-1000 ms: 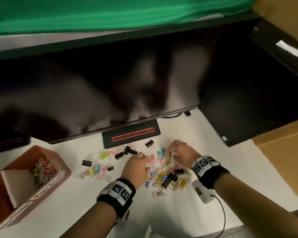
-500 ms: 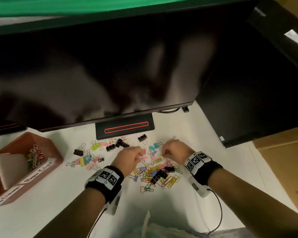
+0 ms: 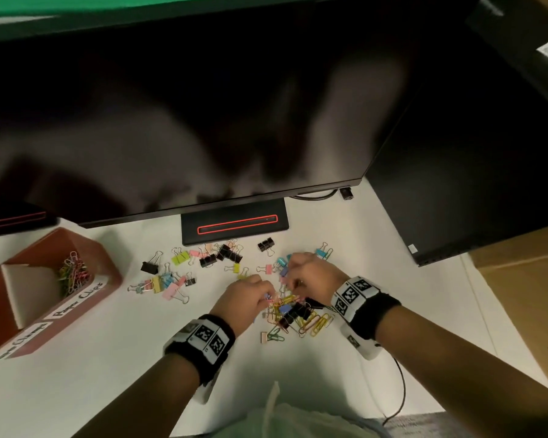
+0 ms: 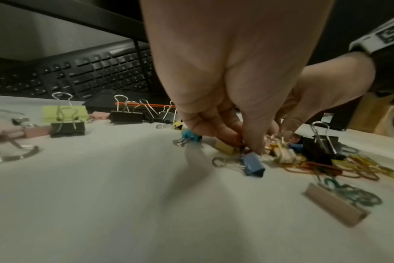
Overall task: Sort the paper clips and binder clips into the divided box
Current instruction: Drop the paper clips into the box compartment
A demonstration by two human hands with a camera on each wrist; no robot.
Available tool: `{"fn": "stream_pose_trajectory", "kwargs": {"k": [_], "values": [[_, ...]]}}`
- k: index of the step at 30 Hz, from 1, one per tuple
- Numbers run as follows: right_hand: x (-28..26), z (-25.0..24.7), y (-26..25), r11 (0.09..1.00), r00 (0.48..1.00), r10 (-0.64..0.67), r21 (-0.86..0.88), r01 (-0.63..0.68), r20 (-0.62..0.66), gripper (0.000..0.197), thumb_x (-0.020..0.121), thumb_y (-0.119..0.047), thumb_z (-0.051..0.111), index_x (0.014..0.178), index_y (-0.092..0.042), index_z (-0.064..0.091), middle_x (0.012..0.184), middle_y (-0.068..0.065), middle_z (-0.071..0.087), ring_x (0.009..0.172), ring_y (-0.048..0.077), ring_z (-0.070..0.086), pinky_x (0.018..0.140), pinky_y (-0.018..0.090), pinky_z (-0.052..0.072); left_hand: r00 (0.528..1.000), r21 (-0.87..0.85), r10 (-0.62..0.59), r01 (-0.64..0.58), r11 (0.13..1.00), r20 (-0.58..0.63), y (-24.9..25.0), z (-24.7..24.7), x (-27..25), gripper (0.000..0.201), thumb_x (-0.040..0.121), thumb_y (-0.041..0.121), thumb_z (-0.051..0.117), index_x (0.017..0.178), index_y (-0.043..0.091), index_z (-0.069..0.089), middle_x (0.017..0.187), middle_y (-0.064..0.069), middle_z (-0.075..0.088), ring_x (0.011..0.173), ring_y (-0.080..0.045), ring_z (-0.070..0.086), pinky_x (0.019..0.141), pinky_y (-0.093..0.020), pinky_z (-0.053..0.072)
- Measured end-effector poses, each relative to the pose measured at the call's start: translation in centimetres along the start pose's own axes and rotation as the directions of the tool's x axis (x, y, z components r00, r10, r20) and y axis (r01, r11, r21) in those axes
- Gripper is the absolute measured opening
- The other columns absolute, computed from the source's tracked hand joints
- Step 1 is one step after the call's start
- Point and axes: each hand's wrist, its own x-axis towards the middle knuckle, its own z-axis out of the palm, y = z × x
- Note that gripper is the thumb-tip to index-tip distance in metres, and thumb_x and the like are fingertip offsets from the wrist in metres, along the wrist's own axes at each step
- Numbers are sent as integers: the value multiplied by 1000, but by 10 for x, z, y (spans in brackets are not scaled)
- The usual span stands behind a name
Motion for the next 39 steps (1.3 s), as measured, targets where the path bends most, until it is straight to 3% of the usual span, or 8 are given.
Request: {"fn": "stream_pose_trajectory", "kwargs": {"k": [5,10,14,17,24,32,36,39], "values": [[4,1,-1,995,997,82,62,-82,5,18,86,-9,60,100,-13,69,120,6,63,108,23,58,98,34,44,986,-42,-80,75,996,-144,-3,-5,10,11,89,14,55,99,13,59,90,3,48,82,-18,55,71,-23,40],[1,-7,3,986,989,149,71,-149,11,27,88,-11,58,114,-15,64,118,6,62,105,22,59,98,29,46,959,-161,-161,125,979,-235,-12,-11,0,10,87,14,59,96,16,59,81,8,47,69,-1,46,62,-11,36],[-2,-8,8,986,988,150,76,-146,-47,23,89,-14,58,111,-14,65,118,5,54,106,21,56,95,25,44,967,-181,-177,144,973,-181,-14,-4,-14,18,84,15,63,102,15,61,83,2,56,75,-11,55,72,-25,51],[-4,-6,5,988,989,134,84,-129,-57,26,88,-17,60,114,-14,64,122,5,53,110,20,54,99,27,43,968,-172,-207,182,968,-142,-10,5,-15,23,84,21,65,106,16,60,81,2,60,76,-13,58,76,-30,53],[-2,0,-7,987,987,159,24,-159,-20,32,85,-17,64,117,-16,60,125,5,56,113,22,52,101,35,44,959,-80,-233,222,972,-163,-4,13,-10,12,85,23,63,78,14,60,84,3,51,78,-15,55,74,-29,50],[7,-3,-11,983,981,185,-12,-185,54,25,90,-13,56,113,-12,63,127,9,57,112,25,55,98,33,45,984,82,-141,150,985,-107,-15,18,-10,16,94,16,47,98,7,59,104,-8,57,93,-22,56,77,-28,46],[4,-6,-11,986,984,164,-35,-162,72,29,92,-14,51,119,-14,60,127,9,58,113,25,55,99,32,45,979,-21,-152,150,988,-137,-19,12,-17,15,94,19,48,90,8,58,97,-5,57,92,-20,55,79,-31,48],[-1,-11,-10,985,983,171,-20,-170,65,28,91,-14,53,118,-16,62,127,6,59,113,22,55,100,29,43,963,-126,-166,142,982,-213,-23,-4,-31,12,91,19,54,85,10,58,86,1,54,81,-13,52,69,-17,41]]}}
